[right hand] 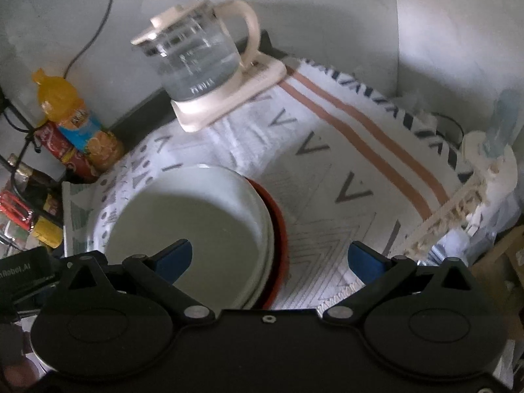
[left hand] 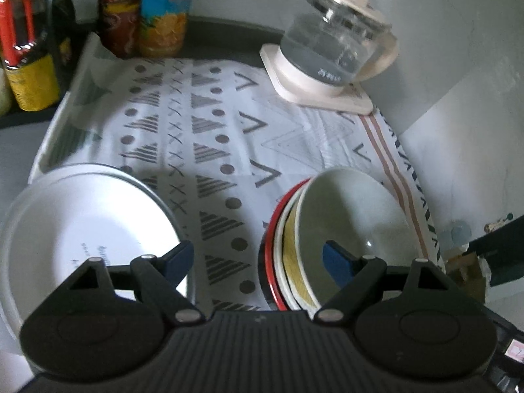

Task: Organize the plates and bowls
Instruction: 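Move both grippers to the rim of the red-and-black bowl stack, then grasp the red bowl stack rim with both grippers and lift it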

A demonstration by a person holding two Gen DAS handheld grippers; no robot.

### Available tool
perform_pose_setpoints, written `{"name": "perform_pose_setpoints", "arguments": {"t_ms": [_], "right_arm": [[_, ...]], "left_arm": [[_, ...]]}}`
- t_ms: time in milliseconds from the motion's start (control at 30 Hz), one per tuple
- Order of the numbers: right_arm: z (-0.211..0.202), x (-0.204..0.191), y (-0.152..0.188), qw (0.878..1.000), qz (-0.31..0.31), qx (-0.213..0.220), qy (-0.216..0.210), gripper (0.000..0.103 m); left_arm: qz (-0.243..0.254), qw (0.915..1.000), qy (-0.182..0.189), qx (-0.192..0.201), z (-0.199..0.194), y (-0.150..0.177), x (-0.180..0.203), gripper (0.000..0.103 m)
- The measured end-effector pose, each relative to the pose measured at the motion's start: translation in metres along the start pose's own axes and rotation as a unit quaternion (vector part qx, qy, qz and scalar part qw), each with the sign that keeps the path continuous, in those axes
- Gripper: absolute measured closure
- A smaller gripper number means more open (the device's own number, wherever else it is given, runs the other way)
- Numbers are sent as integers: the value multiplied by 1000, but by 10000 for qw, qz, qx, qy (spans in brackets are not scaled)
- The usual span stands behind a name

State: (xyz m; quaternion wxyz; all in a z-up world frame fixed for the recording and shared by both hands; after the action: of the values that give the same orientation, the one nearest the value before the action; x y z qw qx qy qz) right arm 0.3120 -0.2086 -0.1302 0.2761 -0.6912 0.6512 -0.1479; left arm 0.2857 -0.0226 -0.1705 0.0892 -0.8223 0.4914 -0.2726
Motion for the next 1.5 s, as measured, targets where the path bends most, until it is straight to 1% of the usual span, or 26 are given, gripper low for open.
{"name": "perform_pose_setpoints", "arguments": {"t_ms": [133, 200, 233, 267, 300, 367, 400, 433, 500, 567, 600, 700, 867, 1067, 1133, 1200, 1267, 1500], "right_arm": [[16, 5, 11, 9997, 164, -158, -20, 5], [22, 5, 15, 9995, 154, -253, -80, 7], [24, 5, 17, 9994, 147, -274, -118, 8], [25, 4, 18, 9994, 143, -291, -148, 10], [26, 4, 20, 9993, 127, -311, -185, 15], [29, 4, 21, 9991, 65, -362, -234, 22], [30, 4, 22, 9989, 38, -383, -258, 27], [31, 4, 22, 9988, 15, -402, -286, 30], [35, 4, 23, 9984, -13, -463, -316, 40], [36, 4, 23, 9983, 27, -456, -374, 46], [37, 4, 24, 9981, 57, -463, -398, 50], [39, 3, 24, 9976, 10, -511, -469, 54], [41, -2, 21, 9971, -141, -593, -461, 62], [44, 0, 20, 9971, -117, -592, -466, 63], [44, 1, 20, 9970, -121, -597, -468, 64], [44, 1, 19, 9970, -136, -604, -466, 68], [44, 5, 16, 9971, -11, -567, -515, 69], [31, 0, 15, 9980, 16, -474, -414, 69]], "left_arm": [[20, 9998, -15, -199, 17, 6, 0, 21], [-47, 9997, 26, -223, 22, 8, -2, 23], [-55, 9998, 36, -206, 24, 9, -3, 25], [-49, 9998, 29, -210, 26, 9, -3, 27], [-52, 9997, 31, -240, 27, 10, -3, 31], [-132, 9993, 94, -340, 31, 12, -3, 43], [-175, 9990, 127, -391, 33, 13, -3, 45], [-218, 9987, 164, -436, 35, 14, -3, 48], [-260, 9983, 225, -461, 36, 15, -3, 53], [-317, 9977, 287, -533, 40, 15, -2, 61], [-376, 9971, 316, -574, 41, 15, -3, 62], [-458, 9961, 396, -647, 43, 16, -2, 68], [-489, 9955, 456, -669, 43, 16, -3, 69], [-456, 9954, 460, -701, 42, 16, -2, 69], [-418, 9956, 431, -722, 42, 17, -2, 69], [-429, 9951, 447, -765, 41, 18, -2, 69], [-406, 9950, 455, -793, 39, 21, -3, 69], [-511, 9947, 594, -663, 19, 19, -8, 69]]}}
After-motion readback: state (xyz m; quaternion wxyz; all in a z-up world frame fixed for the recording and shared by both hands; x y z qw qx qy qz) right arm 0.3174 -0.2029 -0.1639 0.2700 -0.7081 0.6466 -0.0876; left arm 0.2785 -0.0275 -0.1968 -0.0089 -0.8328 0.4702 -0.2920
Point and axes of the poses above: each gripper's, at about its wrist camera, not at the fingertips, and z roughly the way its jaws point, x to its right, y to its underside, the point moved 5 cm from there along z, roughly the way its jaws point, and after that the axes turned 10 degrees about -z, right-handed, at the moved point
